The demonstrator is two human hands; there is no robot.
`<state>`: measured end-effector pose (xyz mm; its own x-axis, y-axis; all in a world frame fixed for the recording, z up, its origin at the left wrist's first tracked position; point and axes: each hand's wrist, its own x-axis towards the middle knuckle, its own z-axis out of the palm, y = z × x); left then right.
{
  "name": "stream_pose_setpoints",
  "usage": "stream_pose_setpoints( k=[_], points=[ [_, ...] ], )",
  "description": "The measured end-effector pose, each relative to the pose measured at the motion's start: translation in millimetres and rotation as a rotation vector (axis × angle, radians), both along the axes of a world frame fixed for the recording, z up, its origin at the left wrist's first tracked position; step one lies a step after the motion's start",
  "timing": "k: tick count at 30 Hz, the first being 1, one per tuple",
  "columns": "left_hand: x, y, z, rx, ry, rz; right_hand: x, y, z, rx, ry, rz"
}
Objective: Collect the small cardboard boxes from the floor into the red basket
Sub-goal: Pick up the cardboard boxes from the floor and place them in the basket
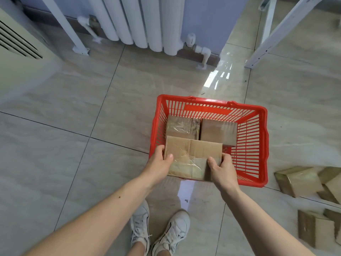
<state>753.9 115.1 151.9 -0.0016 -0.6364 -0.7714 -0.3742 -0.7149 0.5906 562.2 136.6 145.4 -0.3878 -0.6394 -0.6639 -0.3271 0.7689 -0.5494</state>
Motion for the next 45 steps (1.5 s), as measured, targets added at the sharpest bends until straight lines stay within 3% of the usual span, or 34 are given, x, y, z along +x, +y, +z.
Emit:
stream_pose_setpoints(
  k=[7,13,26,30,33,38,45],
  points=[
    [-10,-17,-61,-0.079,-0.187,-0.142,5,-19,-66,-0.016,0.028,0.003],
    [-10,-28,-99,-0.09,-0.202,-0.128,5,-28,-101,0.02,0.06,0.048],
    [-19,-22,-173,0.101,-0.317,-0.338,8,-30,-170,0.243,0.014,0.11],
    [-22,-22,-190,0.122,-0.291,-0.326,14,-34,-191,0.41,0.032,0.185],
    [-24,-23,-201,0.157,-0.323,-0.366,15,-39,-202,0.404,-0.033,0.19],
    [-28,-27,-200,0.188,-0.392,-0.411,9,-40,-197,0.368,-0.076,0.126],
    [-27,-24,-134,0.099,-0.406,-0.39,-5,-26,-116,0.215,-0.089,-0.04]
  ],
)
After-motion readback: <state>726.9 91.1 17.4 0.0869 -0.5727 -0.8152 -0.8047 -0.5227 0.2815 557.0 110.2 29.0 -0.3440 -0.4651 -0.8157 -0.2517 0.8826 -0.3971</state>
